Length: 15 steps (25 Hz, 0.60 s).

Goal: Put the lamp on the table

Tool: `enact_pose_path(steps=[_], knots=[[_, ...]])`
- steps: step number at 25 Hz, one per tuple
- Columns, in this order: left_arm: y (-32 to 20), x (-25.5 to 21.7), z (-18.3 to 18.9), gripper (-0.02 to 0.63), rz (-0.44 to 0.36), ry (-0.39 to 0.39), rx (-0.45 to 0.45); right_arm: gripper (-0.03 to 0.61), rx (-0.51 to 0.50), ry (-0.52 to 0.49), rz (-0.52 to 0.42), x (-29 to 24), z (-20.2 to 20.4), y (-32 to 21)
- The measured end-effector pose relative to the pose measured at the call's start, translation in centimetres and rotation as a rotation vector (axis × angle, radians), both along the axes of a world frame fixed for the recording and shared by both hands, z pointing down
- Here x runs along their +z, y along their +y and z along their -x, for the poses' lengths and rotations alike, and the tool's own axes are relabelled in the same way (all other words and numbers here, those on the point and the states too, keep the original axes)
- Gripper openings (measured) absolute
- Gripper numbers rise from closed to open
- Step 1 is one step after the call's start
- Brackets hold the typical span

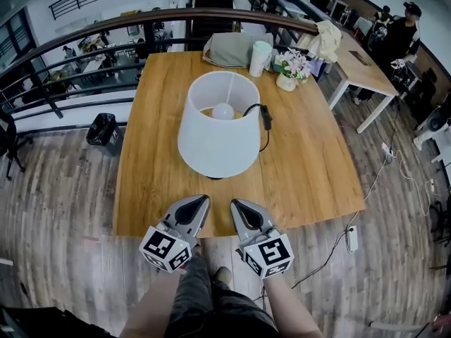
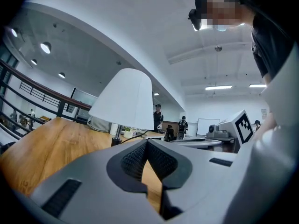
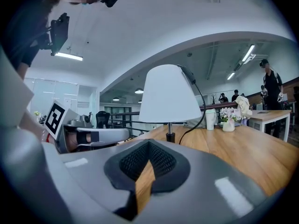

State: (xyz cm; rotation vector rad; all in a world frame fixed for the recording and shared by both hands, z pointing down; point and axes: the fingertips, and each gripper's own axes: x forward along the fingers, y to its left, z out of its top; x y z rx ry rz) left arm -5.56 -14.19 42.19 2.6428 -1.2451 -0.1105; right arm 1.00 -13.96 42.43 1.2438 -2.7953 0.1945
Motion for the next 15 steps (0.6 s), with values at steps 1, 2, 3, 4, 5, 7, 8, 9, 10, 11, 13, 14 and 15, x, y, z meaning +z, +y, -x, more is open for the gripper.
enact_pose_path(steps=[1,2,3,4,5,7,8,9,10,11,13,14,15], knots=[[0.1,-0.3,0.0,-0.003,-0.004,-0.001,0.0,0.006,0.0,-0.002,-0.004,-0.3,0.0,0.2],[0.2,-0.6,0.0,-0.003,-0.008,-0.003,0.001,0.006,0.0,-0.006,-0.007,-0.6,-0.1,0.3],[0.3,-1.0,-0.1,-0.003,-0.013,-0.005,0.003,0.006,0.001,-0.01,-0.011,-0.9,-0.1,0.5],[0.4,-1.3,-0.2,-0.003,-0.018,-0.007,0.007,0.006,0.003,-0.015,-0.015,-1.2,-0.2,0.6],[0.4,-1.6,-0.3,-0.003,-0.022,-0.009,0.009,0.006,0.004,-0.019,-0.019,-1.6,-0.3,0.7],[0.5,-2.1,-0.5,-0.003,-0.028,-0.012,0.011,0.006,0.005,-0.024,-0.027,-2.2,-0.4,0.9],[0.6,-2.3,-0.6,-0.003,-0.033,-0.013,0.011,0.006,0.005,-0.026,-0.031,-2.4,-0.5,1.0],[0.8,-2.6,-0.6,-0.003,-0.037,-0.015,0.011,0.006,0.006,-0.028,-0.034,-2.6,-0.5,1.2],[0.9,-2.8,-0.7,-0.003,-0.04,-0.018,0.01,0.006,0.007,-0.03,-0.037,-2.9,-0.6,1.3],[1.0,-3.0,-0.7,-0.003,-0.041,-0.021,0.008,0.006,0.007,-0.033,-0.039,-3.1,-0.6,1.4],[1.3,-3.3,-0.8,-0.003,-0.042,-0.026,0.003,0.006,0.008,-0.038,-0.044,-3.5,-0.7,1.7],[1.4,-3.5,-0.8,-0.003,-0.043,-0.029,0.001,0.006,0.008,-0.041,-0.046,-3.7,-0.7,1.9],[1.5,-3.7,-0.9,-0.003,-0.045,-0.031,-0.002,0.006,0.008,-0.044,-0.048,-4.0,-0.8,2.0]])
